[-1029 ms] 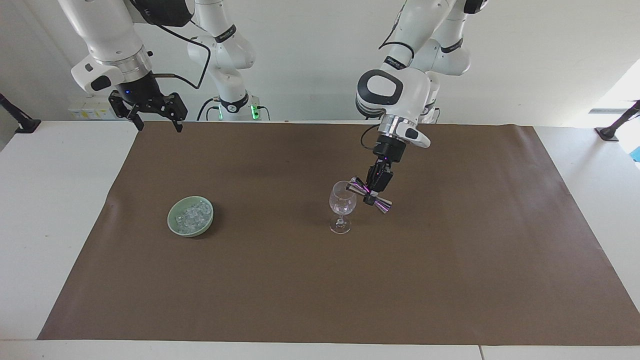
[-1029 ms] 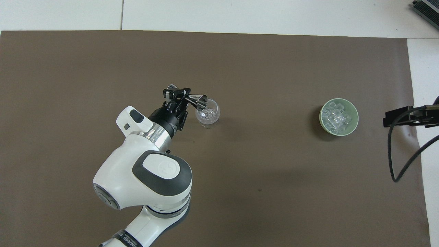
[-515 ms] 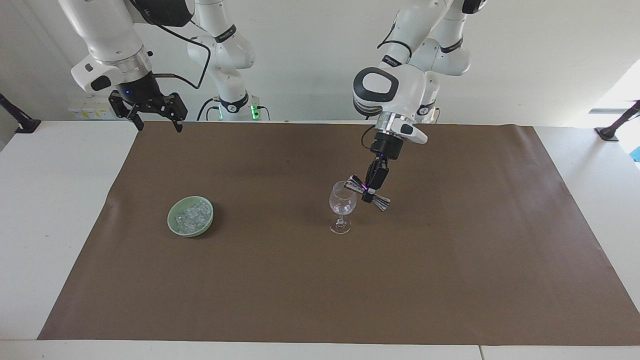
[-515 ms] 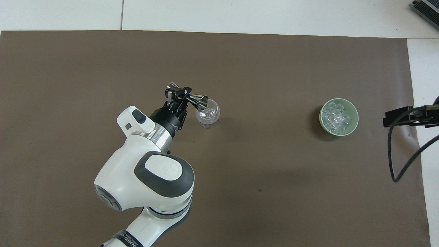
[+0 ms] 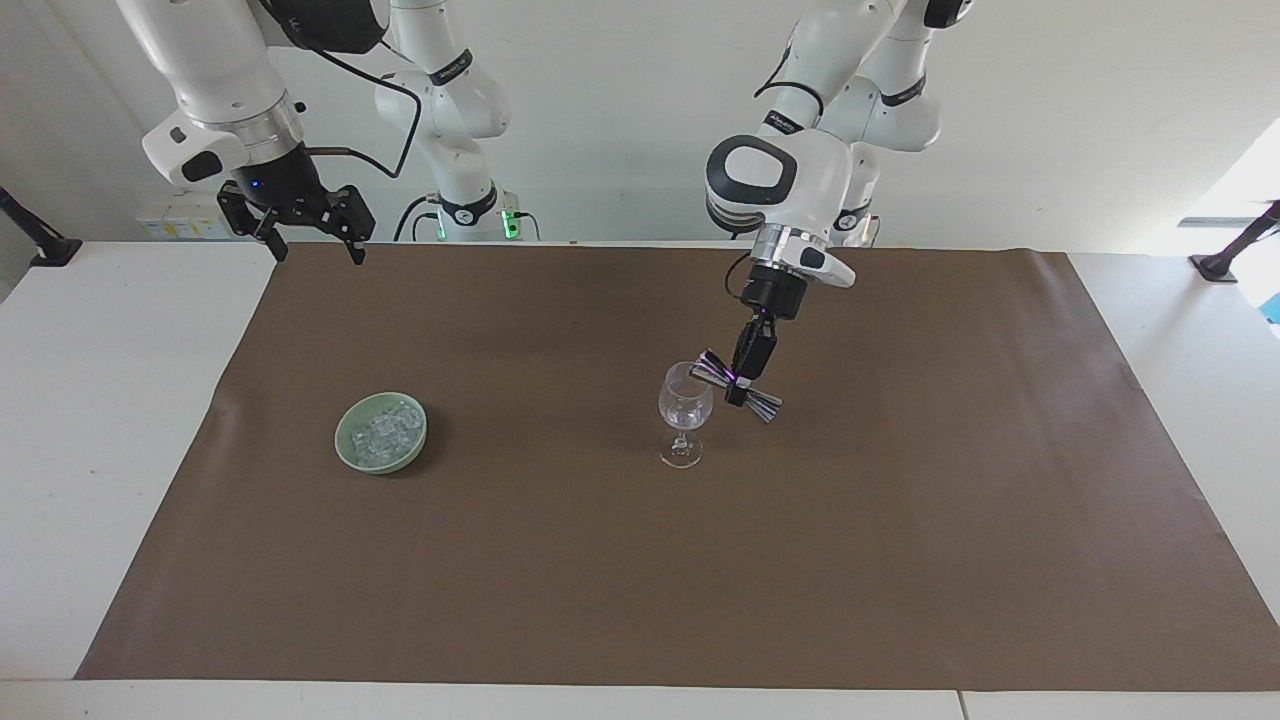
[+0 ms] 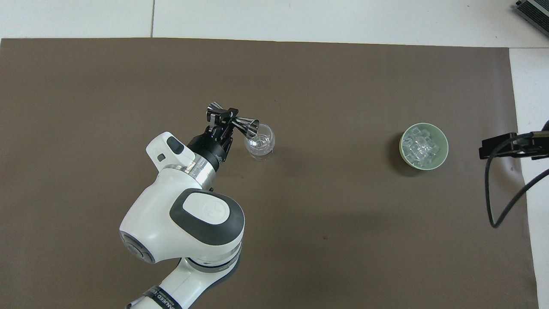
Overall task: Pour wine and add ice with both arms
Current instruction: 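Tilt the jigger over the clear glass with the left gripper to pour, then reach the right gripper into the green bowl and grasp an ice cube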
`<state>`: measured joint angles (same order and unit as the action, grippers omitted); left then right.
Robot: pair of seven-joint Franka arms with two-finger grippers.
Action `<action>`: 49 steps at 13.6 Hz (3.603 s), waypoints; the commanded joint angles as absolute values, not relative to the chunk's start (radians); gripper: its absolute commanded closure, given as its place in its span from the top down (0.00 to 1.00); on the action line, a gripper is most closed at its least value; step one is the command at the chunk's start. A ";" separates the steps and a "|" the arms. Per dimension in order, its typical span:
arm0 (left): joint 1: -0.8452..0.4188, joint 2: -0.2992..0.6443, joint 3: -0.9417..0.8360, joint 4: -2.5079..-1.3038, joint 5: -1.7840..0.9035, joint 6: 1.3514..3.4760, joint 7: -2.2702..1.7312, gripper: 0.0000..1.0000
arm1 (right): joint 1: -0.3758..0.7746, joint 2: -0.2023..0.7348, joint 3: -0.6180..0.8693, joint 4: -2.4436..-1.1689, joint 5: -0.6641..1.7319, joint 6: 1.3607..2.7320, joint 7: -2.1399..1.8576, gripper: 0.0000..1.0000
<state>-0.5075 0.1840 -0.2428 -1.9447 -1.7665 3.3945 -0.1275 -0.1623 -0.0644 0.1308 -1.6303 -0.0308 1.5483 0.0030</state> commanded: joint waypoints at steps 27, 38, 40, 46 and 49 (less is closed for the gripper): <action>-0.554 0.199 -0.232 -1.919 -1.715 3.456 0.115 0.00 | -0.161 -0.152 0.137 -1.813 -0.025 1.716 -0.011 1.00; -0.554 0.199 -0.232 -1.914 -1.715 3.459 0.169 0.00 | -0.176 -0.120 0.135 -2.098 -0.025 2.230 -0.011 1.00; -0.552 0.199 -0.232 -1.911 -1.715 3.459 0.167 0.00 | -0.173 -0.086 0.135 -2.138 -0.025 2.336 -0.009 1.00; -0.552 0.198 -0.232 -1.913 -1.721 3.459 0.167 0.00 | -0.175 0.009 0.133 -2.184 -0.025 2.477 -0.009 1.00; -0.554 0.199 -0.232 -1.913 -1.721 3.461 0.167 0.00 | -0.176 0.038 0.133 -2.184 -0.025 2.488 -0.003 1.00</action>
